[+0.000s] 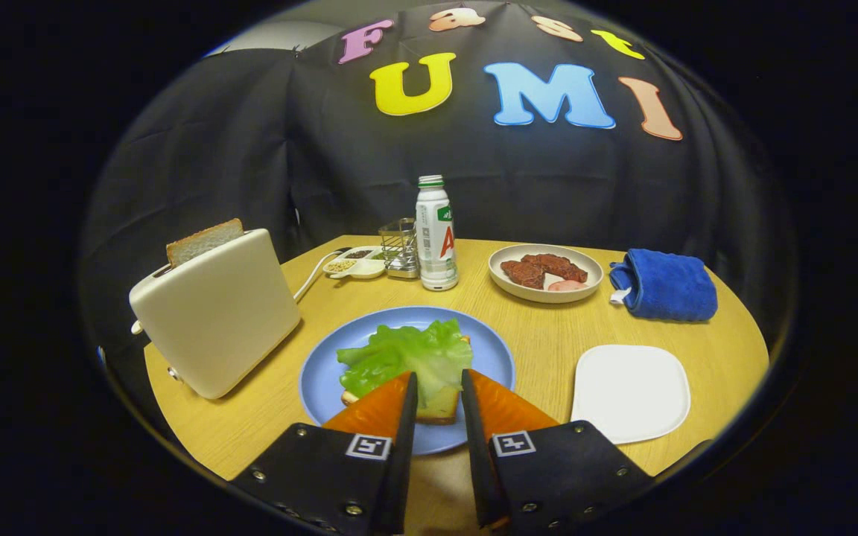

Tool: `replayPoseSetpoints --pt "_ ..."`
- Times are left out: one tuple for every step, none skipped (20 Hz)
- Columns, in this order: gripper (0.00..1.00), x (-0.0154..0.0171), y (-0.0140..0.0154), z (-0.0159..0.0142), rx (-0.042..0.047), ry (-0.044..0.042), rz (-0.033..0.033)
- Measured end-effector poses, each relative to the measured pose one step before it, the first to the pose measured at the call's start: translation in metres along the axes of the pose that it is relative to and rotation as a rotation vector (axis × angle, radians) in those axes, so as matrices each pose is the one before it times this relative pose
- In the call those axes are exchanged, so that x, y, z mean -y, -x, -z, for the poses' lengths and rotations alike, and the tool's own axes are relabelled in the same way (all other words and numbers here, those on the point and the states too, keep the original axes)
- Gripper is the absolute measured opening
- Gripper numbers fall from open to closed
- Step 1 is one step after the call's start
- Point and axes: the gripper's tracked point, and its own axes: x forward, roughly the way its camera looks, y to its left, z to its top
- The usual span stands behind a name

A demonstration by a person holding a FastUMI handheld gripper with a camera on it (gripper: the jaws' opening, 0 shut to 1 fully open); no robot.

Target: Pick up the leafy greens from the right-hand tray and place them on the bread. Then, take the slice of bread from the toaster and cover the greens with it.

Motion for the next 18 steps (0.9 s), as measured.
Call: replayPoseSetpoints --pt "0.38 0.00178 0.00153 -0.00035 0.00767 -0.00107 0.00658" --pt "0.38 0.00191 0.00229 -0.00088 0.00643 -0.0011 0.00734" --pt "0.38 0.0016 0.00228 0.00013 0.00397 -0.0012 0.00902" --pt "0.41 0.00129 0.0025 -0.00192 0.00779 -0.00229 0.00967" --pt "0.41 -0.00028 0.00233 -0.00225 0.01021 -0.00327 0.00166" --pt "0.41 -0.00124 0.0038 -0.00426 0.0192 -0.00293 0.00127" --pt "0.41 -0.00147 0.0046 -0.00398 0.02125 -0.00175 0.00509" --pt "0.41 -0.00313 0.00492 -0.00618 0.02673 0.00131 0.00234" --pt "0.41 -0.00331 0.00435 -0.00318 0.02167 0.00469 0.00069" --pt "0.43 -0.0016 0.00467 -0.00761 0.02509 0.01054 0.01081" --pt "0.53 0.00228 0.00283 -0.00384 0.02825 0.01238 0.02109" --pt "0.63 0.00201 0.00265 -0.00561 0.02446 0.0071 0.01904" --pt "0.64 -0.00176 0.0027 -0.00416 0.01841 -0.00172 0.00656" --pt "0.64 -0.00447 0.00289 -0.00421 0.01398 -0.01168 -0.00942" --pt "0.64 -0.0071 0.00314 -0.00406 0.01433 -0.0125 -0.0164" --pt "0.64 -0.00717 0.0017 -0.00444 0.01142 -0.00085 -0.0145" --pt "0.64 -0.00748 0.00131 -0.00355 0.01214 0.01169 -0.01314" --pt "0.64 -0.00703 0.00073 -0.00277 0.0086 0.01114 -0.01011"
